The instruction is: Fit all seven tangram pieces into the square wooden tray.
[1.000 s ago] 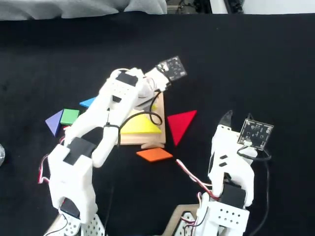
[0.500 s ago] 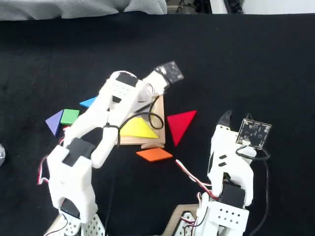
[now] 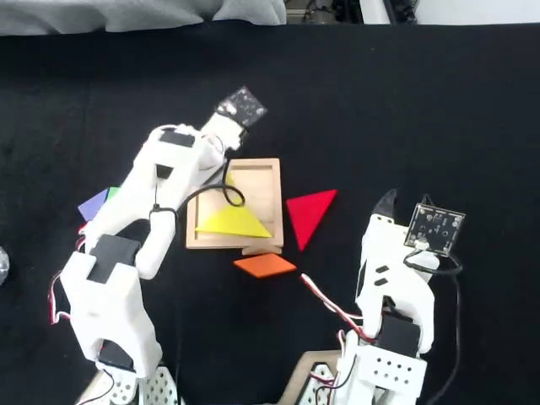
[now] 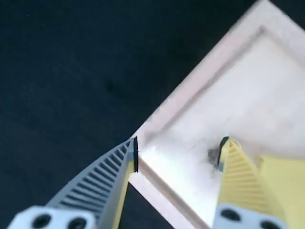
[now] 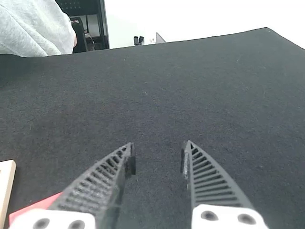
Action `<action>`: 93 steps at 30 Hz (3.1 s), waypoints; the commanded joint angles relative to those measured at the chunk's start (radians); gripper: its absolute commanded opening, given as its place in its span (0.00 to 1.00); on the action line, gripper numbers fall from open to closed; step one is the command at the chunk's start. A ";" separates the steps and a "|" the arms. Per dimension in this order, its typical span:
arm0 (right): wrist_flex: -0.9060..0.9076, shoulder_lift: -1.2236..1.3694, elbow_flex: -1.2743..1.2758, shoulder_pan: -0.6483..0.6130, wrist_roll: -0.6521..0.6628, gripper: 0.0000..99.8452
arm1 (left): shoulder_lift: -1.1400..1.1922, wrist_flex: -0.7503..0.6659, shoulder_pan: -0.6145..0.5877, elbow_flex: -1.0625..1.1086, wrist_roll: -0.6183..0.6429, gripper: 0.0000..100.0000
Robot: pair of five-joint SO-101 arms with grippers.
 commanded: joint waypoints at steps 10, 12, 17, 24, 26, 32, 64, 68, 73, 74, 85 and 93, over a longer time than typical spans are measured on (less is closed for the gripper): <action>-0.023 0.114 -0.005 -0.014 0.009 0.17 | -0.384 -0.015 0.068 0.397 0.000 0.28; -0.023 0.114 -0.005 -0.014 0.009 0.17 | -0.483 -0.018 0.107 0.489 0.000 0.29; -0.023 0.114 -0.005 -0.014 0.009 0.17 | -0.683 -0.080 0.148 0.622 0.005 0.29; -0.023 0.114 -0.004 -0.014 0.009 0.17 | -0.881 -0.104 0.005 0.645 0.009 0.28; -0.023 0.114 -0.004 -0.014 0.009 0.17 | -0.959 -0.052 -0.039 0.647 0.072 0.28; -0.018 0.114 -0.004 -0.037 0.011 0.17 | -1.172 0.130 -0.148 0.691 0.344 0.28; 0.400 0.940 -0.779 -0.430 0.187 0.13 | -1.151 0.190 0.013 1.058 0.456 0.28; 0.399 1.145 -0.888 -0.433 0.095 0.13 | -1.142 0.172 0.062 1.075 0.450 0.28; 0.336 1.201 -0.848 -0.419 0.109 0.13 | -1.142 0.097 0.047 1.081 0.440 0.28; 0.318 1.194 -0.826 -0.416 0.124 0.13 | -1.140 0.063 0.019 1.081 0.440 0.28; 0.273 1.089 -0.714 -0.411 0.180 0.13 | -1.108 0.000 0.007 1.095 0.330 0.28; 0.338 1.086 -0.720 -0.416 0.180 0.13 | -0.858 0.020 0.028 0.943 0.336 0.28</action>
